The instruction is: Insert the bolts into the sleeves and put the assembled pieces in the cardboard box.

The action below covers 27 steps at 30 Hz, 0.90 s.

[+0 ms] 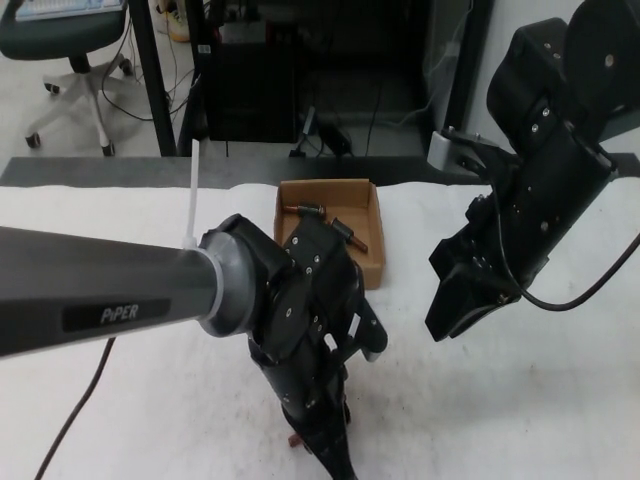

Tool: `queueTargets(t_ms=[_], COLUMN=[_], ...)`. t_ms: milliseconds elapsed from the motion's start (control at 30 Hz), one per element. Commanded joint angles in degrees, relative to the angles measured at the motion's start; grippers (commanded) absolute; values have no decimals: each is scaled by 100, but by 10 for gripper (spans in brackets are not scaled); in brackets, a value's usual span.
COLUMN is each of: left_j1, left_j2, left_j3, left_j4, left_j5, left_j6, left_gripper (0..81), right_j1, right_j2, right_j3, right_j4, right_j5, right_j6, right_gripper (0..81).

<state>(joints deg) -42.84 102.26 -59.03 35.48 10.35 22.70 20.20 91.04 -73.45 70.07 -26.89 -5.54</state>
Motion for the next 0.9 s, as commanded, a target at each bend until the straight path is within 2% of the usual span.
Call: queueTargets(t_ms=[0,400,867], left_j1=[-18,-18,-18], left_j2=[-11,-422,-155], left_j3=[-53,-329,-566], left_j4=[230,404,288], left_j5=[-56,-221,-406], left_j6=[23,173,173], left_gripper=[218,218,218], right_j1=[-13,-13,-13], right_j2=[-65,-65,-65], right_j3=[4,4,4], right_j4=[-25,-211,-291], right_j5=[-4,-6,-6], right_j6=[-46,-46,-46], right_gripper=[254,254,254])
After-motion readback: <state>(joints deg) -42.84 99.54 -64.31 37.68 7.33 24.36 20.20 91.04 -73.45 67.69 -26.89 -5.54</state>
